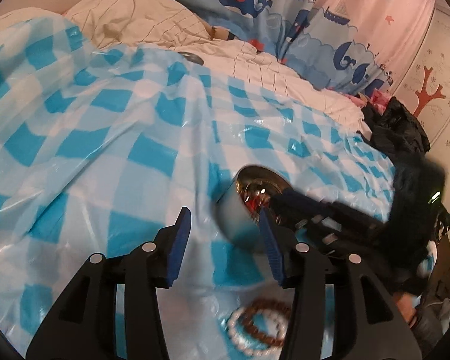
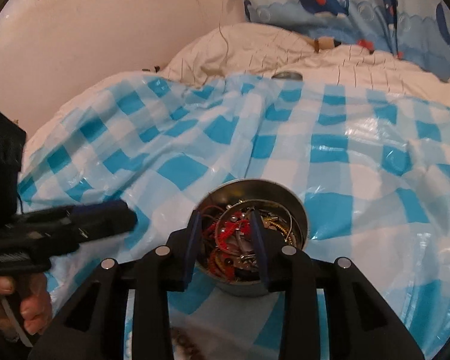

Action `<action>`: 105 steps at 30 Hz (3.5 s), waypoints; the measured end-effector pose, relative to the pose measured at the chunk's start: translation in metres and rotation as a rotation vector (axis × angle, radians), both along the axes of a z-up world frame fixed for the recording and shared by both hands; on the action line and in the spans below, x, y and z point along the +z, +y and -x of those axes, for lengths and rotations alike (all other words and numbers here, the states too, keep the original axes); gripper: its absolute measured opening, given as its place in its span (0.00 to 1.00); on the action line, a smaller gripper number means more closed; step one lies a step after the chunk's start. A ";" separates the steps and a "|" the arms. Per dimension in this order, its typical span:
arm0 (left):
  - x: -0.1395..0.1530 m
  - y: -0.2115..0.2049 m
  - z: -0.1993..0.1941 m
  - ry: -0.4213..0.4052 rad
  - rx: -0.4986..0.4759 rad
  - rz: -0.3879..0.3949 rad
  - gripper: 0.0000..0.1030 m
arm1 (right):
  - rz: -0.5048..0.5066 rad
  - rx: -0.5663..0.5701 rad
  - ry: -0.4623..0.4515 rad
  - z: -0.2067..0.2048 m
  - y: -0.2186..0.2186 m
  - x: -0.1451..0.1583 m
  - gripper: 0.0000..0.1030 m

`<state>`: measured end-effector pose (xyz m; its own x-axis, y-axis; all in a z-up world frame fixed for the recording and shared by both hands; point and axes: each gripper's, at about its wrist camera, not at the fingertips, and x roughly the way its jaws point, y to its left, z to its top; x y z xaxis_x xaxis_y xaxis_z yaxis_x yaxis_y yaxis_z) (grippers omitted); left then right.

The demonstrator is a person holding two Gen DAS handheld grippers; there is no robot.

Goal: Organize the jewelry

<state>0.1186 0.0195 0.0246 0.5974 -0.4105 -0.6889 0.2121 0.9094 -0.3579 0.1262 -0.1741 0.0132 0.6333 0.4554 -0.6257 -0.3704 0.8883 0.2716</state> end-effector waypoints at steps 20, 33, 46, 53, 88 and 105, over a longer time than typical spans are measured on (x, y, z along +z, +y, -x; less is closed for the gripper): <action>-0.006 0.013 0.061 0.028 -0.076 -0.042 0.51 | 0.150 -0.031 0.145 0.106 0.005 -0.038 0.34; -0.020 -0.018 0.062 0.042 -0.188 -0.140 0.51 | 0.435 -0.152 0.067 0.103 -0.003 -0.043 0.11; -0.057 -0.059 0.065 0.079 -0.288 -0.244 0.51 | 0.320 -0.166 0.139 0.093 -0.017 -0.044 0.26; -0.058 -0.062 0.070 0.079 -0.341 -0.254 0.11 | 0.313 -0.155 0.143 0.095 -0.013 -0.046 0.32; -0.060 -0.053 0.067 0.056 -0.292 -0.301 0.36 | 0.294 -0.105 0.139 0.099 0.000 -0.051 0.57; -0.060 -0.054 0.067 0.060 -0.291 -0.283 0.40 | 0.293 -0.106 0.140 0.099 0.000 -0.051 0.57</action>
